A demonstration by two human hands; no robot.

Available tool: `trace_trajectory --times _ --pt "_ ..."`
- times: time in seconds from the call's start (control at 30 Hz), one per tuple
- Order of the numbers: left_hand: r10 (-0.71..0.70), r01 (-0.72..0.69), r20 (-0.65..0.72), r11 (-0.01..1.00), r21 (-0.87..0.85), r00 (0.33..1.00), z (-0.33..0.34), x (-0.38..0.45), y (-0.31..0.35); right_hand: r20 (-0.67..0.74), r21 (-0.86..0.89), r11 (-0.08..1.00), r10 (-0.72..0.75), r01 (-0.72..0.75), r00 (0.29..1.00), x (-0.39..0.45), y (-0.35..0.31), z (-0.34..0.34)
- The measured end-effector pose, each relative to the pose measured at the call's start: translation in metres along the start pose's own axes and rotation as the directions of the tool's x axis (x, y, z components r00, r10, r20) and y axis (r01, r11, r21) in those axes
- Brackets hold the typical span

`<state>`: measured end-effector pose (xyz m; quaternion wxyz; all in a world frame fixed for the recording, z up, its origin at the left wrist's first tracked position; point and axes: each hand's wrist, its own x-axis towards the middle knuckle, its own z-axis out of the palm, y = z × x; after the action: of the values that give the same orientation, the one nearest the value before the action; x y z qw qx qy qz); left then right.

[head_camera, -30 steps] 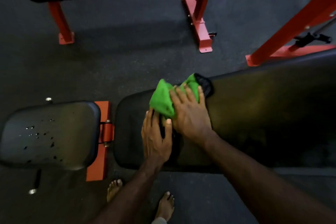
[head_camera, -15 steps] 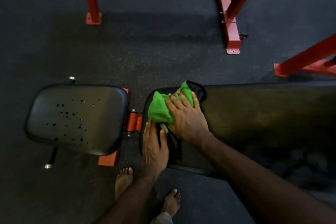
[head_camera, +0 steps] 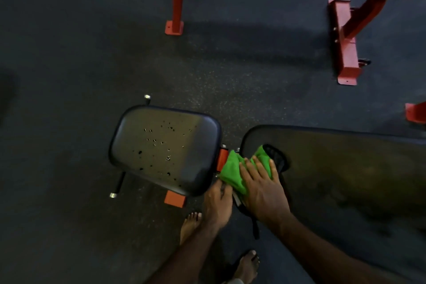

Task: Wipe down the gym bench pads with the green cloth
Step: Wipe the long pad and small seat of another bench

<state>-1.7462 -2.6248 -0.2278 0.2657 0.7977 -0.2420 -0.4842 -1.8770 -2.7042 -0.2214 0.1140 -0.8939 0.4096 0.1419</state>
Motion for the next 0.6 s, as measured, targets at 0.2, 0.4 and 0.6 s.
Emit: trace_trajectory --times 0.2,0.4,0.6 --pt "-0.070 0.070 0.081 0.998 0.009 0.994 -0.040 -0.020 -0.027 0.091 0.148 0.976 0.150 -0.162 0.985 -0.010 -0.049 0.000" --pt "-0.001 0.001 0.003 0.994 -0.113 1.000 -0.073 -0.012 0.013 0.112 0.516 0.779 0.352 -0.357 0.929 0.012 -0.087 -0.046" --pt "0.116 -0.111 0.035 0.986 -0.125 0.993 -0.087 0.018 0.042 0.173 0.657 0.603 0.463 -0.452 0.869 0.022 -0.105 -0.067"
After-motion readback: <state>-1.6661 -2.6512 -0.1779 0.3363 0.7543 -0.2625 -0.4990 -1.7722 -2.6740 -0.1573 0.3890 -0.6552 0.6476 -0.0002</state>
